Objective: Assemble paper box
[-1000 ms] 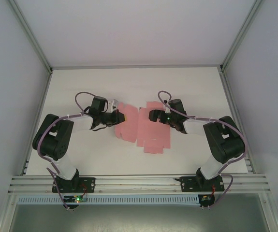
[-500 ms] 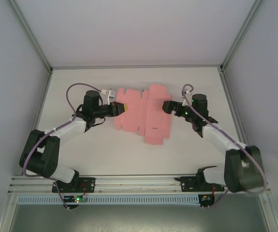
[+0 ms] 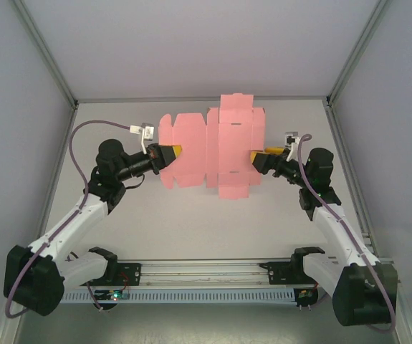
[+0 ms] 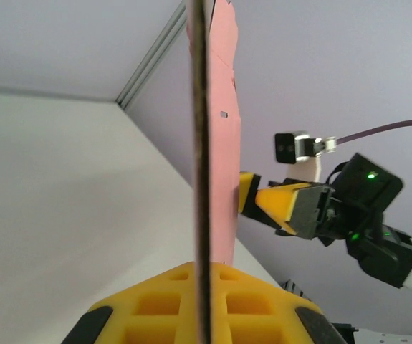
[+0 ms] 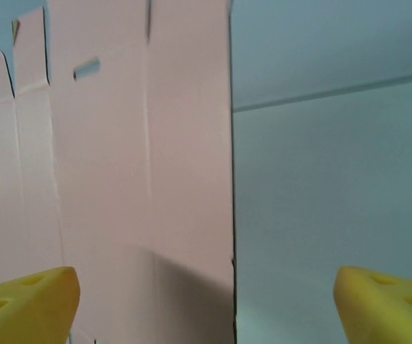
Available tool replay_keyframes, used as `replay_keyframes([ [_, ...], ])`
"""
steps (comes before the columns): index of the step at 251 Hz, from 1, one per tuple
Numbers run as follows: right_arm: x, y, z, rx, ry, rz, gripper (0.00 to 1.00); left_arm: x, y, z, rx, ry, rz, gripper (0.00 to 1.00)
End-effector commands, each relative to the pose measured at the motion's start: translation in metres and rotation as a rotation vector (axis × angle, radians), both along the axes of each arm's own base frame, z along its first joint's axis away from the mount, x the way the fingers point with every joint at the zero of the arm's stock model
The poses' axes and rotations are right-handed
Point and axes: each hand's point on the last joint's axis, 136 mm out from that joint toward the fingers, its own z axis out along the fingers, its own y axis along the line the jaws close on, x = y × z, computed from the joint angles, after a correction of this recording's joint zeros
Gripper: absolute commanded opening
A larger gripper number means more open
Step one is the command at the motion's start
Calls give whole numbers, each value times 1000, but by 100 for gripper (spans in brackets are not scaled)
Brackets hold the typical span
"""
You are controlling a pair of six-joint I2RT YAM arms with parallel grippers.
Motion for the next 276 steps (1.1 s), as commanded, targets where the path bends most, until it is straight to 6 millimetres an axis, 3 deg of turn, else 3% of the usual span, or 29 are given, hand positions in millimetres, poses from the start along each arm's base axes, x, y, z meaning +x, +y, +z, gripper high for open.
replay_keyframes([
  [1, -11, 17, 27, 68, -81, 160, 84, -9, 4, 19, -27, -78, 26, 0],
  [34, -12, 21, 39, 92, -124, 209, 73, -15, 9, 24, -40, -108, 54, 0],
  [69, -12, 22, 46, 83, -160, 214, 50, -17, 10, 24, -59, -111, 65, 0],
  [107, -18, 25, 60, 74, -210, 235, 43, -18, 9, 22, -63, -108, 58, 0],
  [141, -18, 27, 67, 65, -222, 237, 13, -17, 11, 21, -61, -107, 75, 0],
  [165, -12, 27, 66, 24, -223, 199, 0, -18, 11, 21, -61, -107, 77, 0],
  [193, 7, 18, 54, -145, -204, 29, 0, -19, 14, 18, -52, -99, 91, 0],
  [231, 22, 6, 42, -518, -284, -211, 0, -17, 17, 11, -51, -74, 123, 0],
  [252, 25, 7, 49, -662, -382, -303, 0, -9, 22, 2, -48, -32, 173, 0],
  [276, 27, 14, 62, -697, -493, -351, 0, 2, 25, -14, -69, 32, 222, 0],
])
